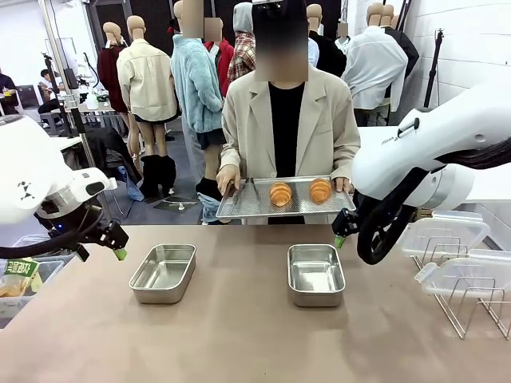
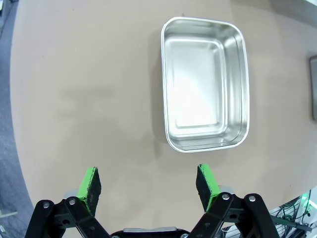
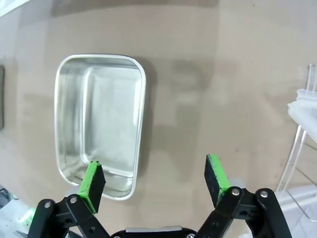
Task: Place the bread in airtight containers.
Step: Lift both Airtight Container.
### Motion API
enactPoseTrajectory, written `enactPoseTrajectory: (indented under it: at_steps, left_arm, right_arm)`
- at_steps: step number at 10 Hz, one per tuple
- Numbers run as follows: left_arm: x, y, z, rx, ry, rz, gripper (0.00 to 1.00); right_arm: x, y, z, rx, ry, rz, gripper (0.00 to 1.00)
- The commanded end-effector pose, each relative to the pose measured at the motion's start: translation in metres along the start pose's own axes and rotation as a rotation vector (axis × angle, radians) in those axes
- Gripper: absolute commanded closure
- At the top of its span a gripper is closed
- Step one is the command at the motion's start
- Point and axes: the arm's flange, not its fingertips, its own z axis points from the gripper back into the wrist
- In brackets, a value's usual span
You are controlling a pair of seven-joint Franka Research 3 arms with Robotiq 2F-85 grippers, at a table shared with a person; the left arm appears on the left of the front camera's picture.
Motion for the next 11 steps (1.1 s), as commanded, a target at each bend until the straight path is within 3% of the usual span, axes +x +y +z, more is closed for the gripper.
enactPoseTrajectory:
  at_steps: [1, 3, 4, 6, 11]
  left_arm:
    - [-0.028, 0.001, -0.018, -0.036, -0.002, 0.025, 0.0]
    - [-0.022, -0.01, -0.038, -0.044, 0.01, 0.023, 0.0]
    - [0.0, -0.001, -0.012, -0.011, 0.022, 0.011, 0.0]
    - [0.0, -0.005, -0.024, -0.018, 0.032, 0.012, 0.0]
    - [0.032, -0.022, -0.068, 0.058, 0.1, -0.049, 0.0]
  right_arm:
    - [0.005, 0.006, -0.014, 0.021, 0.008, -0.039, 0.0]
    - [0.003, 0.011, -0.03, 0.02, 0.048, -0.03, 0.0]
    - [-0.003, 0.002, -0.015, -0.004, 0.029, -0.012, 0.0]
    - [-0.006, 0.006, -0.026, -0.006, 0.052, -0.006, 0.0]
    - [0.008, 0.042, -0.062, -0.202, 0.174, 0.0, 0.0]
